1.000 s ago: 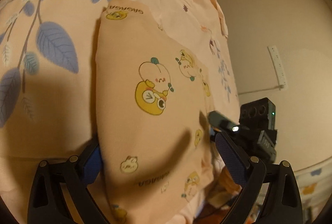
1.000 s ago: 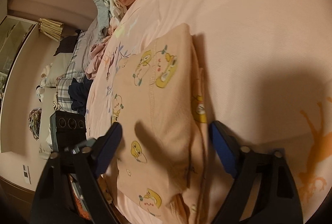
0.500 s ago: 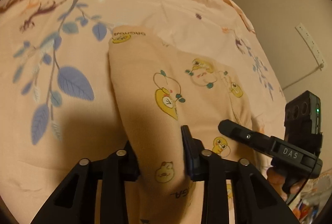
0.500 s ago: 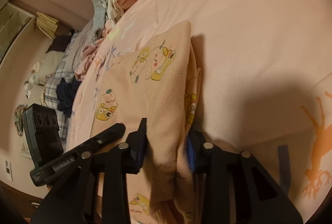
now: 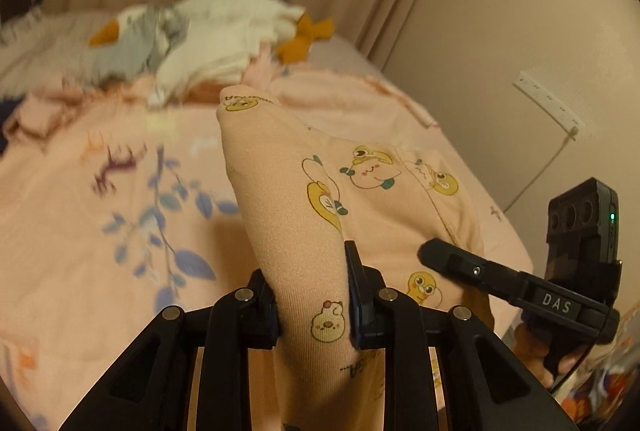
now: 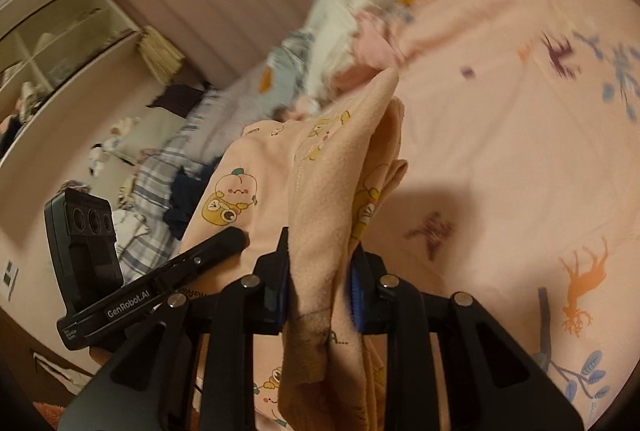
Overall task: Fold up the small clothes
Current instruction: 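Lift the folded shirt end with both tools and hold it up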
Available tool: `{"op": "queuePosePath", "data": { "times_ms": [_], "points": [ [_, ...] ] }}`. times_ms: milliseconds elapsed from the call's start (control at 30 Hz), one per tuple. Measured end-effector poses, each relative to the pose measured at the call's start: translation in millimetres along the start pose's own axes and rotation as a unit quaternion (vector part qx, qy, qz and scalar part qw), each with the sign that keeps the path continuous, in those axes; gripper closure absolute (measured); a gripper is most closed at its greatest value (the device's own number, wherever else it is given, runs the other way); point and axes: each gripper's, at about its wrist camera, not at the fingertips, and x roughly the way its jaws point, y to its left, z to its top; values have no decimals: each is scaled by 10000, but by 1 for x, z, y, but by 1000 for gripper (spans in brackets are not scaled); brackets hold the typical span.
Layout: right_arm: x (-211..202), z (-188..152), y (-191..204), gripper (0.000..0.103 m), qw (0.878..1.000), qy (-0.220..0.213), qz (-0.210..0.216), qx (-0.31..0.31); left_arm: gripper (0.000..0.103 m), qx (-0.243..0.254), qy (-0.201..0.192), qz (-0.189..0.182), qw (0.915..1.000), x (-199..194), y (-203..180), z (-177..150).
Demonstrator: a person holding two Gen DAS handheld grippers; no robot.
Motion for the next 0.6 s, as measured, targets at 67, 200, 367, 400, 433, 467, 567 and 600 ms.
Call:
{"op": "queuePosePath", "data": {
  "times_ms": [67, 200, 367, 400, 433, 467, 567, 600],
  "points": [
    [-8, 3, 14, 79, 9998, -109, 62, -126, 80, 8, -136, -11, 9999, -13, -4, 3],
    [-18, 8, 38, 79, 9990, -235, 191, -326, 80, 79, -327, 60, 9994, -37, -5, 7],
    [-17, 8, 66, 79, 9977, -245, 262, -582, 80, 99, -446, 193, 9988, -58, 2, 5],
    [-19, 7, 68, 79, 9975, -243, 270, -606, 80, 81, -474, 209, 9986, -63, 4, 4],
    [-17, 6, 73, 79, 9973, -231, 291, -641, 80, 74, -498, 221, 9985, -66, 6, 3],
    [-20, 3, 77, 79, 9970, -221, 310, -677, 79, 66, -515, 234, 9984, -69, 8, 3],
    [-18, 1, 85, 79, 9965, -183, 357, -734, 80, -27, -565, 243, 9981, -79, 16, 0],
    [-18, 1, 89, 79, 9962, -165, 373, -763, 80, -47, -588, 243, 9980, -82, 18, 0]
  ]
}}
